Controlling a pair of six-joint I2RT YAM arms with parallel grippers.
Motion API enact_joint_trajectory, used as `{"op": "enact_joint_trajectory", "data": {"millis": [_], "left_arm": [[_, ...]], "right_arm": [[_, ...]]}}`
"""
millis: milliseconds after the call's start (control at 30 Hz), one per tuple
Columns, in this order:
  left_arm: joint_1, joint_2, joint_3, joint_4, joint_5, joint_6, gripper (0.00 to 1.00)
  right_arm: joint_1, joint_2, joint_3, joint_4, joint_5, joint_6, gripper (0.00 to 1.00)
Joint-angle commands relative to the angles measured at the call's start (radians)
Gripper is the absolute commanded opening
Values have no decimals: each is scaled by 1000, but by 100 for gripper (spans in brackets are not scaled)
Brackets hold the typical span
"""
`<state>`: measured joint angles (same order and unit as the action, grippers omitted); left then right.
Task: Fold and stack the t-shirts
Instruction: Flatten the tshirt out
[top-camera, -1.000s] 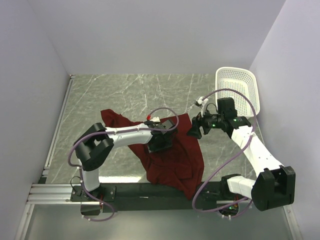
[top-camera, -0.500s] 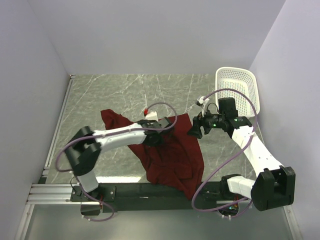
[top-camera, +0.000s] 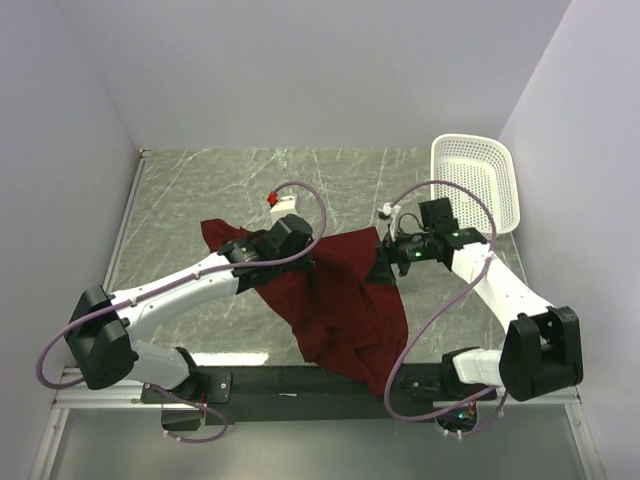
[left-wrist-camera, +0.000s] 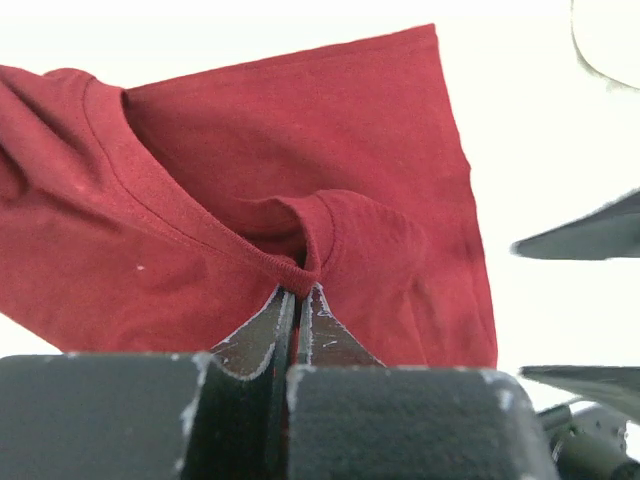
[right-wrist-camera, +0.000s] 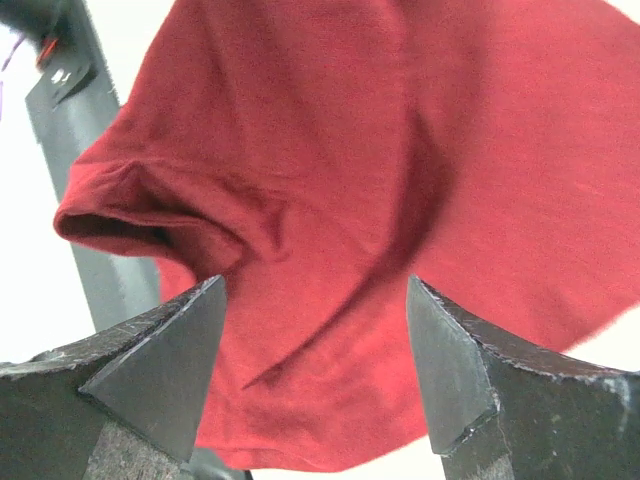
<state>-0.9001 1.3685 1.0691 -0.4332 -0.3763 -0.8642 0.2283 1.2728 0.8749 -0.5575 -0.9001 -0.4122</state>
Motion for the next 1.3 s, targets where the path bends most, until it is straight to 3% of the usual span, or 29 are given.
{"op": "enact_joint_trajectory", "data": {"millis": [0, 100, 267, 500, 667, 867, 967, 1067, 1100, 1267], "left_arm": [[0, -49, -9, 103, 66, 73, 0], [0, -66, -23, 113, 91, 73, 0], [1, -111, -66, 123, 108, 60, 0], [1, -180, -130, 146, 131, 54, 0], [0, -224, -204, 192, 204, 47, 0], [0, -287, -317, 251, 278, 16, 1], [0, -328, -377, 269, 292, -16, 1], [1, -359, -435, 284, 323, -58, 1], [0, -364, -449, 281, 329, -85, 1], [0, -333, -550, 284, 399, -189, 0]], "right_arm": [[84, 58, 19, 18, -36, 10, 79], [173, 150, 48, 41, 6, 32, 79], [200, 281, 154, 45, 41, 90, 77], [195, 228, 142, 50, 102, 61, 76], [184, 221, 156, -1, 49, 1, 77], [278, 385, 206, -61, -10, -20, 72], [322, 381, 205, -70, -17, -33, 58], [322, 332, 200, -129, -43, -82, 21], [325, 285, 182, -146, -45, -98, 3], [432, 82, 96, -356, 56, -378, 0]]}}
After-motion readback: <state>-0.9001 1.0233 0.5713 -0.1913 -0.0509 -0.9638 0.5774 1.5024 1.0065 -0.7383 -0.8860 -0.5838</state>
